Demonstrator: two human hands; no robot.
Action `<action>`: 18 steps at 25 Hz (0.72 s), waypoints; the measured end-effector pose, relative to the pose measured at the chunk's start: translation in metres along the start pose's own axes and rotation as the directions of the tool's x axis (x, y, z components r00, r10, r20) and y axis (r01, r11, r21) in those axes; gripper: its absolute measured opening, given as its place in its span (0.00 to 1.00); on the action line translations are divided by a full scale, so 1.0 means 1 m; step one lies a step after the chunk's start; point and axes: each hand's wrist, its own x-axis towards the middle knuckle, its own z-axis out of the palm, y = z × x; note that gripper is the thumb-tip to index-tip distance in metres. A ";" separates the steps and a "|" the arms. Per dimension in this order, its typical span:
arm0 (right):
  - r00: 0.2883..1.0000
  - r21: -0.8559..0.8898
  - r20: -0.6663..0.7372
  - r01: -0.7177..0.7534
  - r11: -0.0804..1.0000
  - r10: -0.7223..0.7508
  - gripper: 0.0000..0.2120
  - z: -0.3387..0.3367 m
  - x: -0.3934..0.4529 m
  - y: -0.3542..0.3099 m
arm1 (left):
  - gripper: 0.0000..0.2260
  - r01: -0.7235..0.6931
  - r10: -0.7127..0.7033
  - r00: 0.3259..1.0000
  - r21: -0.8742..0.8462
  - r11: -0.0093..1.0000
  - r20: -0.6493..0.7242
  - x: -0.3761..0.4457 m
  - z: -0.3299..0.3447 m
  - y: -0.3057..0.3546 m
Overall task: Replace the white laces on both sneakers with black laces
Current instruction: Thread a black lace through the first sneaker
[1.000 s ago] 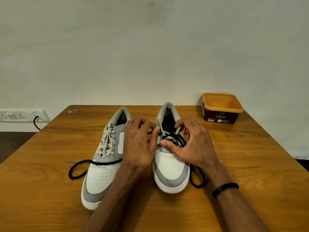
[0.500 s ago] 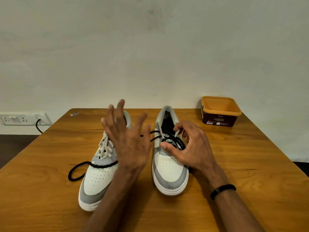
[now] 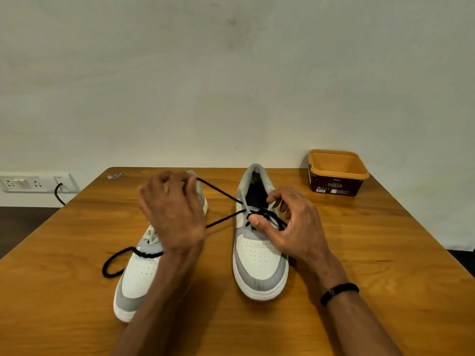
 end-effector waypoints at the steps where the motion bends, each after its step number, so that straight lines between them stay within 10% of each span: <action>1: 1.000 0.003 0.001 -0.004 1.000 0.004 0.30 0.001 0.000 0.001 | 0.10 0.070 -0.071 0.995 -0.007 0.998 -0.074 0.003 -0.003 -0.003; 4: 1.000 0.102 -0.017 -0.004 0.995 0.005 0.29 0.002 -0.002 0.001 | 0.11 0.071 -0.072 0.995 -0.009 0.997 -0.076 0.001 -0.005 0.008; 9: 0.999 0.198 -0.054 0.012 0.980 -0.002 0.30 0.003 -0.001 0.002 | 0.06 -0.292 0.304 0.899 -0.087 0.953 0.316 -0.028 0.009 0.028; 18: 0.997 0.216 -0.071 -0.013 0.976 0.029 0.30 0.006 -0.001 0.004 | 0.13 0.084 -0.105 0.986 0.164 0.983 0.125 0.003 -0.001 -0.001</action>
